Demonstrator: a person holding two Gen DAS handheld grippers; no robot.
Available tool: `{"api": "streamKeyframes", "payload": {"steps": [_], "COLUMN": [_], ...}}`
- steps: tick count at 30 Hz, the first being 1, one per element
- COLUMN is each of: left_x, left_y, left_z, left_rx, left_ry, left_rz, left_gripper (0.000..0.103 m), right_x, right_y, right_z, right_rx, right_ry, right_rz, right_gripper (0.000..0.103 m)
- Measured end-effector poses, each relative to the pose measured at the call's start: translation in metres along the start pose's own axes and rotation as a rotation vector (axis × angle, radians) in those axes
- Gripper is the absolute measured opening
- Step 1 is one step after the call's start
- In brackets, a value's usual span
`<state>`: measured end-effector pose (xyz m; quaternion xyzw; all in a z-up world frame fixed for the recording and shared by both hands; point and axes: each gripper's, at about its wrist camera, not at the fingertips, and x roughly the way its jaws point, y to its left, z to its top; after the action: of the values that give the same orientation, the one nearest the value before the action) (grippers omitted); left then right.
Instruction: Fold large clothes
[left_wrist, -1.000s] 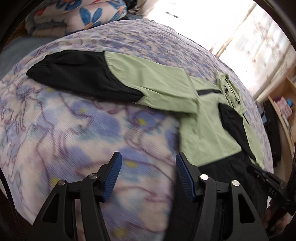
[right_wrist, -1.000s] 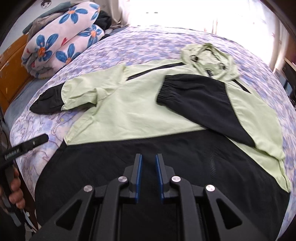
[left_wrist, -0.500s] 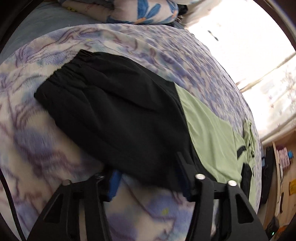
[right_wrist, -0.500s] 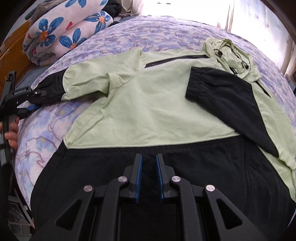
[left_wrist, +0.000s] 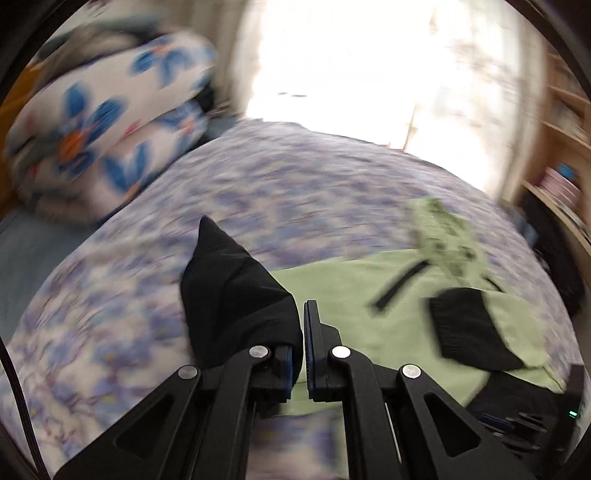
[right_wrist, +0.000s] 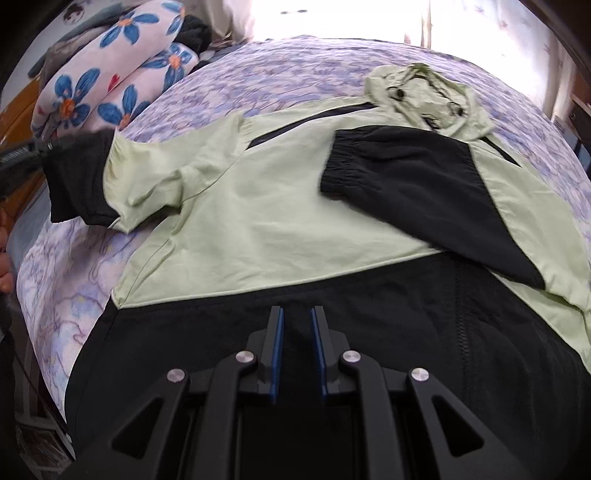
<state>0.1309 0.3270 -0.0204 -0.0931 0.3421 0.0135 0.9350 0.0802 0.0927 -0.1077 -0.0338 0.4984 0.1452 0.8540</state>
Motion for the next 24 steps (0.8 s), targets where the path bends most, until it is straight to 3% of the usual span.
{"api": "streamKeyframes", "payload": {"steps": [4, 7, 10, 13, 16, 18, 22, 24], "left_x": [0.01, 0.043, 0.079, 0.099, 0.088, 0.074, 0.038, 0.02], "left_y": [-0.099, -0.149, -0.166, -0.166, -0.162, -0.156, -0.151, -0.139], "left_z": [-0.008, -0.039, -0.079, -0.108, -0.12, -0.121, -0.12, -0.12], "left_rx": [0.142, 0.167, 0.165, 0.147, 0.151, 0.14, 0.143, 0.134], "left_ry": [0.025, 0.126, 0.261, 0.375, 0.375, 0.377, 0.312, 0.274], "left_rz": [-0.144, -0.223, -0.205, -0.189, -0.212, -0.236, -0.203, -0.151], "left_gripper": [0.003, 0.003, 0.006, 0.022, 0.038, 0.076, 0.08, 0.08], "right_x": [-0.015, -0.024, -0.028, -0.029, -0.026, -0.022, -0.022, -0.023], "right_y": [-0.035, -0.063, -0.085, -0.103, -0.111, -0.112, -0.096, -0.083], "right_z": [0.0, -0.003, -0.01, -0.017, -0.022, -0.02, -0.015, -0.01], "right_rx": [0.084, 0.146, 0.18, 0.208, 0.222, 0.226, 0.189, 0.14], "right_ry": [-0.04, -0.051, -0.051, -0.048, -0.043, -0.042, -0.062, -0.077], "right_rz": [-0.029, -0.052, -0.071, -0.07, -0.047, -0.02, 0.041, 0.071], "right_gripper": [0.015, 0.015, 0.015, 0.015, 0.015, 0.015, 0.02, 0.026]}}
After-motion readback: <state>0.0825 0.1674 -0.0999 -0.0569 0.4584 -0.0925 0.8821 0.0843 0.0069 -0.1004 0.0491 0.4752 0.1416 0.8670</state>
